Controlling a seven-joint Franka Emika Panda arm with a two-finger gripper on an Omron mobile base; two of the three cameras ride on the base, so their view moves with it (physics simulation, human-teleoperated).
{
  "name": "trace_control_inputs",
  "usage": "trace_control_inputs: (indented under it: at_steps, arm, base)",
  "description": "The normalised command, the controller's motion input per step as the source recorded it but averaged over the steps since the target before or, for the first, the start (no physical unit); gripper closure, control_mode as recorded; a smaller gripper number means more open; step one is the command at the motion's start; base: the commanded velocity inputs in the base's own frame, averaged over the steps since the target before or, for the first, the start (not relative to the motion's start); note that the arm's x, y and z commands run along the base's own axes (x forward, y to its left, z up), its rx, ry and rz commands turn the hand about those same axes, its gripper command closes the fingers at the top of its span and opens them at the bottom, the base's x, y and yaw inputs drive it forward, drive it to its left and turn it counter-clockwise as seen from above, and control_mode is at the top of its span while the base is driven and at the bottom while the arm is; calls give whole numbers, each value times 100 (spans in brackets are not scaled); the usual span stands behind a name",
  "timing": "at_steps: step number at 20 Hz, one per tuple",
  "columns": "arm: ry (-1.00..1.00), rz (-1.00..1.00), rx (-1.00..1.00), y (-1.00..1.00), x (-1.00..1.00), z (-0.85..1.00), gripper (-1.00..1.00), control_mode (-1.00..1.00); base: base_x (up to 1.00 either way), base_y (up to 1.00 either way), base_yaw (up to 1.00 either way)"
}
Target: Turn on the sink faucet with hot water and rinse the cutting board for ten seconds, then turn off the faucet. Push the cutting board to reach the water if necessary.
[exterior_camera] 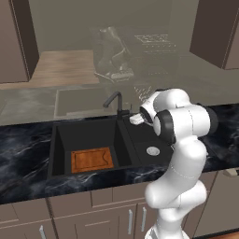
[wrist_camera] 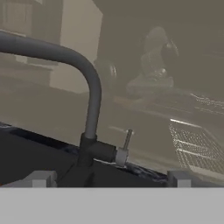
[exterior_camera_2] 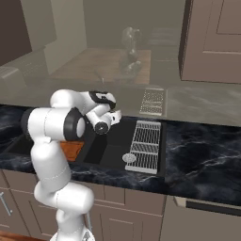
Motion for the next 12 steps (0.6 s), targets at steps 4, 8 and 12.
trace_control_inputs:
  at_steps: [4,8,12]
  arm:
    - [1,-1,9,-3,16,0,-100,-100]
    - [0,-1,8,-8,26,0,-100,-100]
    - [0,0,8,-9,29,0,-100,-100]
  base:
    - [0,0,0]
    - [0,0,0]
    - [0,0,0]
